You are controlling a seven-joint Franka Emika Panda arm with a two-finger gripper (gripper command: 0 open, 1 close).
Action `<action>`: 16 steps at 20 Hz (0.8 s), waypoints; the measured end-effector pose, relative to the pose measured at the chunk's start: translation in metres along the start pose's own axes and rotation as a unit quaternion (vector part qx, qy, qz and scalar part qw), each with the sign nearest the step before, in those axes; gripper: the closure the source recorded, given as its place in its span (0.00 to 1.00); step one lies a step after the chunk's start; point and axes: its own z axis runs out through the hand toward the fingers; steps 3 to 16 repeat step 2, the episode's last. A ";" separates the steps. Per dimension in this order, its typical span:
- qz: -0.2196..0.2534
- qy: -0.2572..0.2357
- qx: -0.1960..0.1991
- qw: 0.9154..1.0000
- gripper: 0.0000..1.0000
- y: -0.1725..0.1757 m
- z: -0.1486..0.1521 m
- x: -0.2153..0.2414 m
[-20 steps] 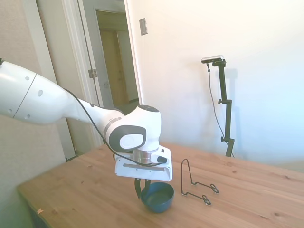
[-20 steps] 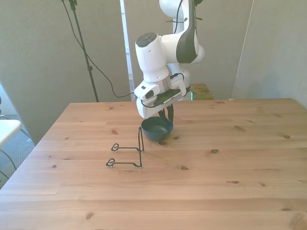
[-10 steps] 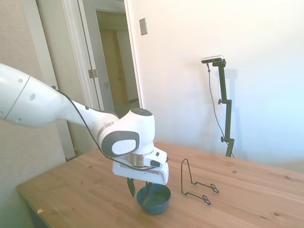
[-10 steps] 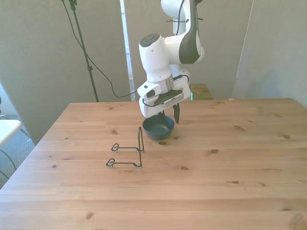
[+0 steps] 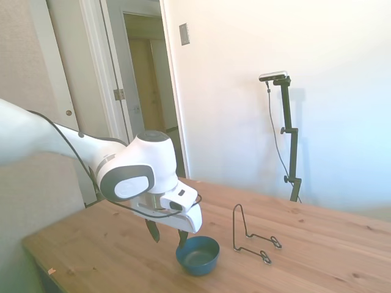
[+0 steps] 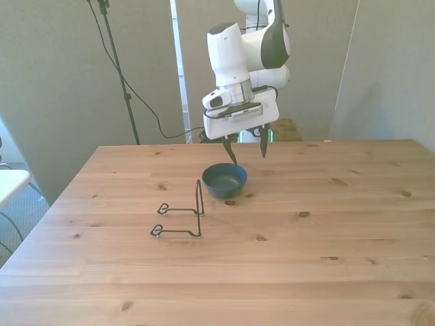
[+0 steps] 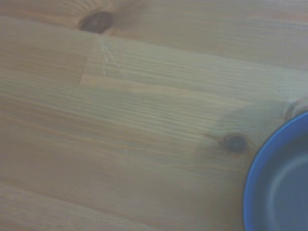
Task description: Unload the bowl
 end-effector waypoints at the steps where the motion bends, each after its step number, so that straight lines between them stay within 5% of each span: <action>1: 0.005 0.006 0.006 1.000 0.00 0.001 -0.008 -0.002; 16: 0.010 0.012 0.012 1.000 0.00 0.003 -0.015 -0.004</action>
